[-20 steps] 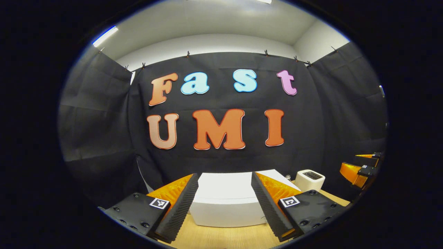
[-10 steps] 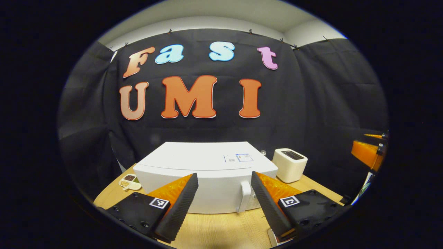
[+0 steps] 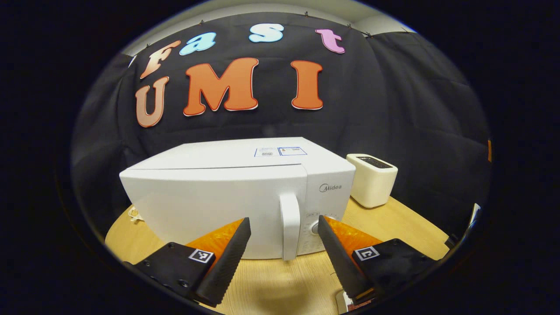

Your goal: Open the microwave oven with the left hand, put the food in, and close the microwave oven.

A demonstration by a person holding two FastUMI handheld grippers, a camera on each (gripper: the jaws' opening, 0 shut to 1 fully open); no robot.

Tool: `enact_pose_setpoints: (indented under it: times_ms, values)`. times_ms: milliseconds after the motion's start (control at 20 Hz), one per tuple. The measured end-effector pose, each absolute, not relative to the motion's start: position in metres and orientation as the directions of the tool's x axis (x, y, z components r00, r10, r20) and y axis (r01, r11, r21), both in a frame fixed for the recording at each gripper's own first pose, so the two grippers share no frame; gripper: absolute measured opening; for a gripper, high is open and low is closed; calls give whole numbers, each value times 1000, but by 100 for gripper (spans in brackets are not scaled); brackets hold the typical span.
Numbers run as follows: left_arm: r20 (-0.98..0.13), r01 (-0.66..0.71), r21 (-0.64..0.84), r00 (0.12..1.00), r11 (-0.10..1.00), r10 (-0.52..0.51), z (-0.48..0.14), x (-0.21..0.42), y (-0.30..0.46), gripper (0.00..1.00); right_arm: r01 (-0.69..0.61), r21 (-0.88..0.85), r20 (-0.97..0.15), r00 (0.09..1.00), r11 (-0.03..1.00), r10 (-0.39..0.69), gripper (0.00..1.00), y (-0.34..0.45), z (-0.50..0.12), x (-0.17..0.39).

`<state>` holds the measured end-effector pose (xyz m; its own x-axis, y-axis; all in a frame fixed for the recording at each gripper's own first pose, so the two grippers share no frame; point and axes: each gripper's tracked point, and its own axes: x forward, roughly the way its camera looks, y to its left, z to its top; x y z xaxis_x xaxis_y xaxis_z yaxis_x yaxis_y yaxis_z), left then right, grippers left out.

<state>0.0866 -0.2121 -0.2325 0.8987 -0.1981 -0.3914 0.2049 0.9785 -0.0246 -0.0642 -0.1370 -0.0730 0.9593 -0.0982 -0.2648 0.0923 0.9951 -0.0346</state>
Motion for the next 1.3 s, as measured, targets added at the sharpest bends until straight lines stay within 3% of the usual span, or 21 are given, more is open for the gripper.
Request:
enact_pose_setpoints:
  times_ms: [50,100,200,250,400,450,550,650,700,750,800,850,950,1050,1100,1150,1300]
  values:
    - [-397,198,-28,897,980,-193,-237,94,-212,100,95,-28,-269,958,995,-99,93,-140,-74,-65]
    - [-399,191,-27,898,981,-186,-240,101,-213,95,97,-20,-274,957,995,-98,93,-141,-76,-64]
    - [-417,149,-12,898,989,-141,-248,106,-201,95,101,-7,-289,952,995,-98,93,-144,-82,-65]
    - [-423,148,-24,895,989,-144,-252,106,-205,82,105,-4,-295,950,994,-101,93,-146,-85,-67]
    - [-414,173,-51,893,984,-178,-252,106,-218,71,109,5,-318,943,994,-101,93,-148,-94,-69]
    - [-424,181,-20,889,983,-173,-250,103,-223,53,106,8,-326,940,994,-98,93,-148,-96,-69]
    - [-434,157,21,891,987,-133,-252,106,-221,32,94,14,-332,939,995,-84,93,-145,-99,-71]
    - [-431,151,10,893,988,-132,-252,108,-221,27,83,10,-338,938,996,-75,93,-143,-102,-73]
    - [-433,160,13,891,987,-139,-253,106,-221,16,77,11,-343,937,997,-69,93,-142,-104,-74]
    - [-433,164,7,890,986,-145,-252,105,-220,21,71,13,-349,935,997,-62,93,-141,-107,-76]
    - [-434,172,5,888,985,-152,-252,108,-220,12,64,17,-354,934,998,-53,92,-139,-108,-78]
    - [-441,170,0,884,985,-153,-252,106,-221,17,57,18,-359,932,998,-47,93,-137,-109,-79]
    - [-451,168,5,880,986,-148,-253,105,-220,13,45,16,-361,932,999,-37,93,-136,-111,-83]
    - [-454,165,10,879,986,-142,-254,105,-220,17,35,13,-359,933,999,-28,93,-134,-112,-86]
    - [-457,162,9,878,987,-140,-253,104,-220,9,30,13,-359,933,999,-23,93,-134,-112,-86]
    - [-460,155,0,877,988,-138,-254,105,-219,13,26,13,-359,933,1000,-20,93,-134,-112,-87]
    - [-474,133,-7,872,991,-121,-253,90,-217,13,21,12,-362,932,1000,-15,93,-136,-115,-88]
